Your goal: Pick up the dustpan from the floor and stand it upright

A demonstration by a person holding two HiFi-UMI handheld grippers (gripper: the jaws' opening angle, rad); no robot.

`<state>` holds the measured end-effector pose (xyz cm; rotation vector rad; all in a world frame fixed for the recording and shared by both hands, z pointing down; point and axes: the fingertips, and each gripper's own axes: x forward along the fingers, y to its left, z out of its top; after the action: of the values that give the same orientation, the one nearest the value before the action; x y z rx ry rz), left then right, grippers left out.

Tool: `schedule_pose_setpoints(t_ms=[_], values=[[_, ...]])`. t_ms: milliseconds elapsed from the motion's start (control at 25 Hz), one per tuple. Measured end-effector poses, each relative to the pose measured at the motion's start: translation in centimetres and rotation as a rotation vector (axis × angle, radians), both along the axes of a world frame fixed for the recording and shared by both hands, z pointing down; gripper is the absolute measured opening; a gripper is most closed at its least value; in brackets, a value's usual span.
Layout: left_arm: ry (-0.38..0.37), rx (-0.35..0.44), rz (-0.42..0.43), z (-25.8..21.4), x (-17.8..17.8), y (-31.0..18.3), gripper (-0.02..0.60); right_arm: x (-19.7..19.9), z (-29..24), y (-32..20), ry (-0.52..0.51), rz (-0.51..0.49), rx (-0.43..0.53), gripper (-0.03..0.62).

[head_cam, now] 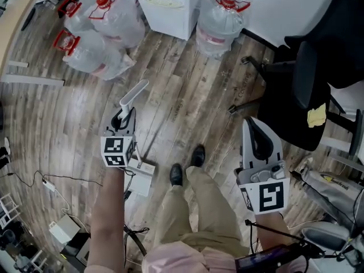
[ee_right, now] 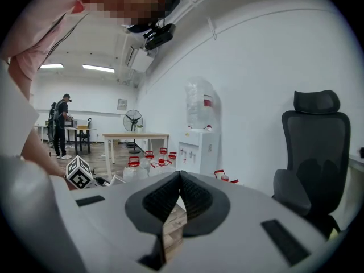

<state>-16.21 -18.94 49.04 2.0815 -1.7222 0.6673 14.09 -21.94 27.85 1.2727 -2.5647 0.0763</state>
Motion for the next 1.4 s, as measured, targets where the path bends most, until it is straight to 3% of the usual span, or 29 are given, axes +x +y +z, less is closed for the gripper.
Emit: schedule_pose_setpoints(t_ms=[480, 880, 1400], values=[[0.027, 0.076, 0.039, -5.6, 0.8, 9.9, 0.103, -4.6, -5.8, 12.6, -0.027, -0.027, 0.030, 0.002], [-0.006, 0.121, 0.041, -9.7, 0.2, 19.6, 0.103, -2.5, -10.3, 21.2, -0.074, 0.029, 0.070, 0.002], [-0.090, 0.143, 0.063, -12.0, 0.4, 31.1, 0.124, 1.6, -12.6, 33.4, -0.122, 0.015, 0.067, 0.002]])
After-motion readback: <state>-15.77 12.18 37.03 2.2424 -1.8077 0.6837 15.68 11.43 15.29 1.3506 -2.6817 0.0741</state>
